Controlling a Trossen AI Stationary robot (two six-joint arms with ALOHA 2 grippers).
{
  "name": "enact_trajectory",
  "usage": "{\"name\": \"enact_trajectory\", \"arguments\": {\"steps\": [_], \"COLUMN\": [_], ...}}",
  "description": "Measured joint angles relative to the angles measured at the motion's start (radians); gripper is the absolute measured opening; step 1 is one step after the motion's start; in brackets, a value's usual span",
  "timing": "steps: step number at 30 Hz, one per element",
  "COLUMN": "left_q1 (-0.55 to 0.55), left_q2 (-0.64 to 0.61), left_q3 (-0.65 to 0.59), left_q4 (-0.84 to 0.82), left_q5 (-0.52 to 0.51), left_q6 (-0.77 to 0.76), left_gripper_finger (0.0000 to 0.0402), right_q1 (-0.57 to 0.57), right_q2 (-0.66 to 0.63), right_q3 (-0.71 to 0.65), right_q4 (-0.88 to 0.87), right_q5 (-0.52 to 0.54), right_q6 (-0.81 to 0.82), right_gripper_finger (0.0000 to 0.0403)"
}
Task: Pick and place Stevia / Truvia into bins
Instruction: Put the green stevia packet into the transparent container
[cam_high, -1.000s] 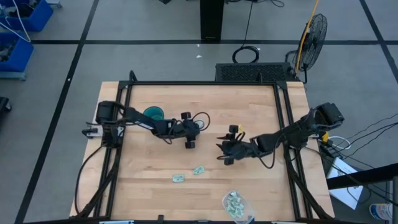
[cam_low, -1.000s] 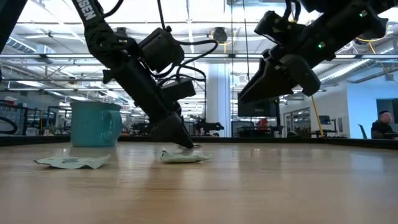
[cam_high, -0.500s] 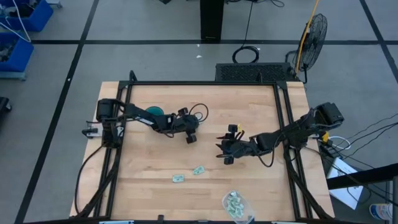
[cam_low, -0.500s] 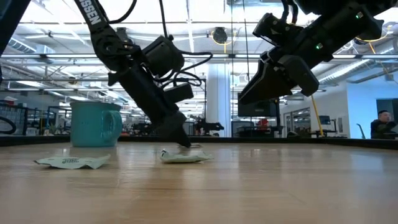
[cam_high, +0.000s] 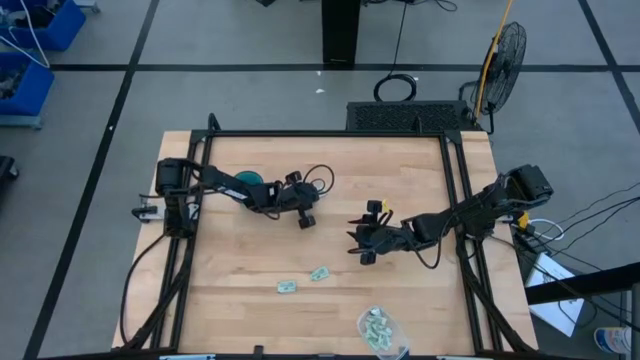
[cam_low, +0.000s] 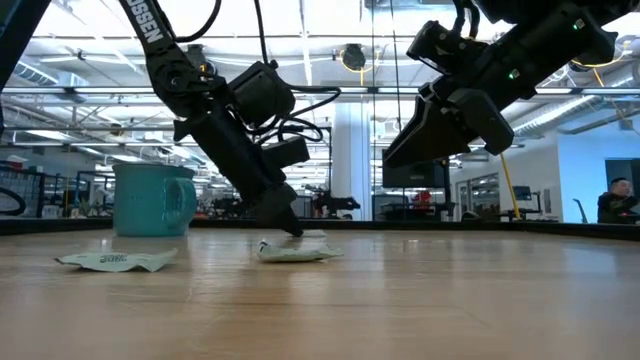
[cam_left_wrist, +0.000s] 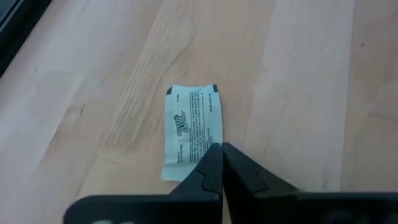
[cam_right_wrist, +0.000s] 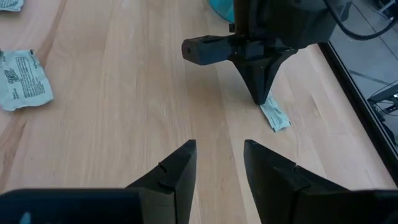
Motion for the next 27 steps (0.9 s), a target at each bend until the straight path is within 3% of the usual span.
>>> {"name": "enact_trajectory", "arguments": {"steps": [12,17,20,23,27], "left_q1": [-0.053,-0.097,-0.140,-0.175,-0.192], "left_q2": [-0.101,-0.156,-0.174,-0.174,-0.175], "left_q3": [-0.003,0.000,-0.001,-0.001,0.000], "left_q4": [-0.002,0.010,-0.002,-0.013,-0.058], "left_q5": [0.023,0.186,0.218,0.168,-0.069], "left_q6": [0.005,-0.001,-0.005,0.005,0.019], "left_gripper_finger": [0.0003,0.0002,0.0002,0.0006,0.0027], "right_q1": [0.000,0.001,0.007,0.009,0.008], "right_q2": [0.000,0.000,0.000,0.000,0.000], "right_q3": [0.000,0.000,0.000,0.000,0.000], "right_q4": [-0.006,-0.009,-0.008,0.001,0.001], "right_q5": [-0.001,0.000,0.000,-0.003,-0.031], "right_q6": [0.030,0.030,0.037,0.041,0.076], "right_gripper_finger": [0.0130,0.0130,0.0130,0.0130,0.0130]}}
